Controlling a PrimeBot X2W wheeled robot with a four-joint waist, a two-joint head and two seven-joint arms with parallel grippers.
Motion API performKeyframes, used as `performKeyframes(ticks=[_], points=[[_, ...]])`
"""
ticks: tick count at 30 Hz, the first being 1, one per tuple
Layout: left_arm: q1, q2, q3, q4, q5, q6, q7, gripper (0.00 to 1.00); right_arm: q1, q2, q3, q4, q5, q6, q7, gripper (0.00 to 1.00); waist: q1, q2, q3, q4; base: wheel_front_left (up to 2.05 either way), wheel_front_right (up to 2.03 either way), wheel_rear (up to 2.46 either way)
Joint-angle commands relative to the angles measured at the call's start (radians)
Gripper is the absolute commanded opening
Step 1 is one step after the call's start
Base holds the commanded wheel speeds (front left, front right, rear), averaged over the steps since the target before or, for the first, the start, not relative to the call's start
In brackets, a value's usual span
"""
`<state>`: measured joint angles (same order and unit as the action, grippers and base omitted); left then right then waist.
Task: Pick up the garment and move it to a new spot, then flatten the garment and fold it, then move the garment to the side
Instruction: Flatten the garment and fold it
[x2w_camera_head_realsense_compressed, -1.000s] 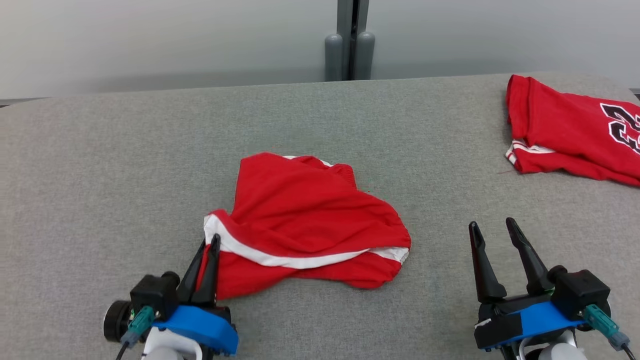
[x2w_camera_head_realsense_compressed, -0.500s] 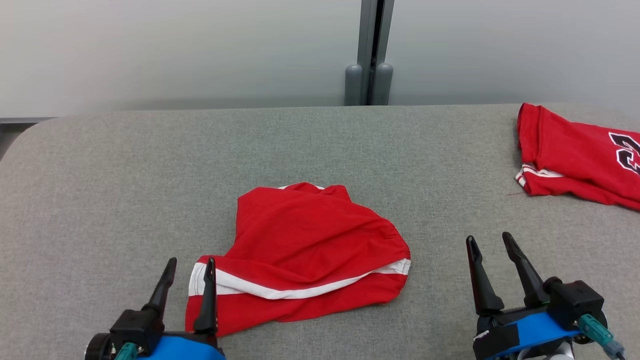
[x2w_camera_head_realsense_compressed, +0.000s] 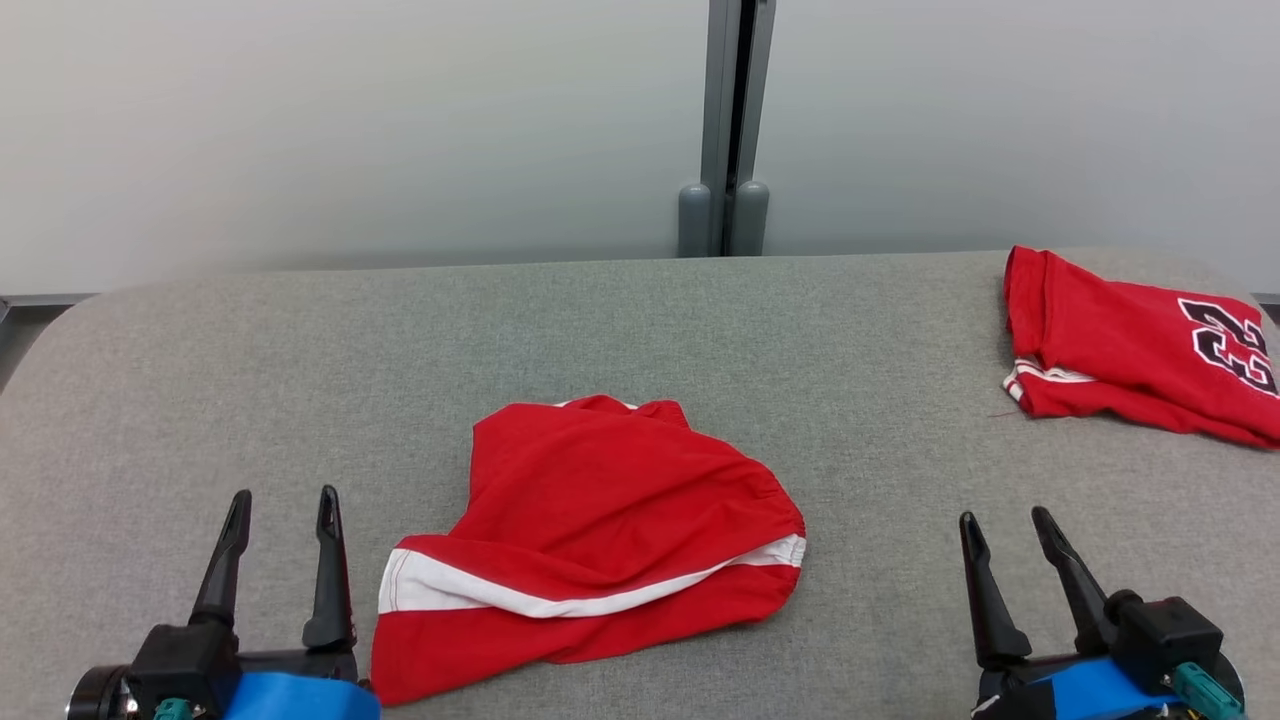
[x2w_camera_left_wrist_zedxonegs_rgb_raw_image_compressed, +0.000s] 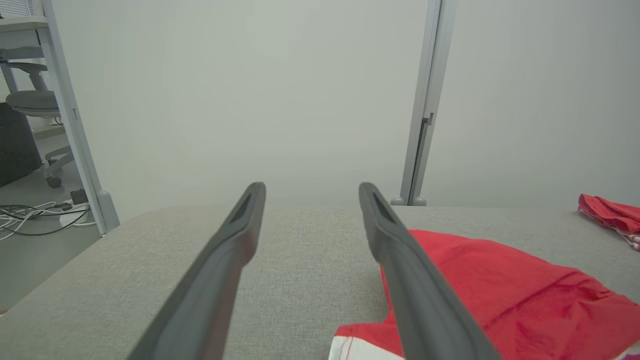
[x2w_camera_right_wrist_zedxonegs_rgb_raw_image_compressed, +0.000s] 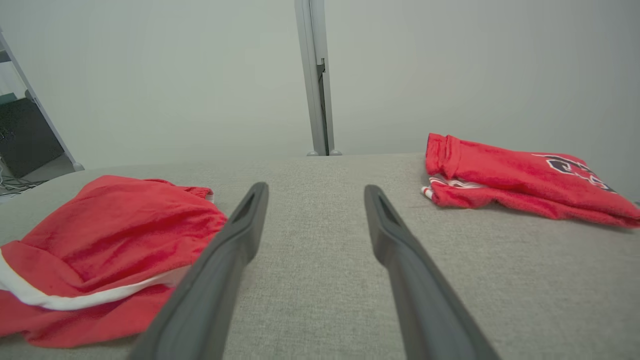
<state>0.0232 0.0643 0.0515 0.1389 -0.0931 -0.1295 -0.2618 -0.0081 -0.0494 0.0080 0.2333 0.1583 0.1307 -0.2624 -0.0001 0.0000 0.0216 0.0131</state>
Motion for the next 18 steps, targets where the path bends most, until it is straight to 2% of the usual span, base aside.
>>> performKeyframes(ticks=[1, 8, 18], points=[[0.021, 0.005, 0.013, 0.004, 0.010, -0.001, -0.004, 1.00, 0.022, -0.002, -0.012, -0.002, -0.011, 0.000, -0.003, 1.00, 0.0001, 0.0000, -0.010, -0.007, 0.00, 0.00, 0.00], [0.043, 0.014, 0.026, 0.046, 0.040, -0.001, -0.004, 1.00, 0.049, -0.002, -0.043, 0.006, -0.028, 0.000, -0.003, 1.00, 0.0001, 0.0000, -0.017, -0.010, 0.00, 0.00, 0.00], [0.043, 0.016, 0.021, 0.078, 0.056, -0.001, -0.004, 1.00, 0.050, -0.002, -0.037, 0.015, -0.027, 0.000, -0.003, 1.00, 0.0001, 0.0000, -0.013, -0.004, 0.00, 0.00, 0.00]])
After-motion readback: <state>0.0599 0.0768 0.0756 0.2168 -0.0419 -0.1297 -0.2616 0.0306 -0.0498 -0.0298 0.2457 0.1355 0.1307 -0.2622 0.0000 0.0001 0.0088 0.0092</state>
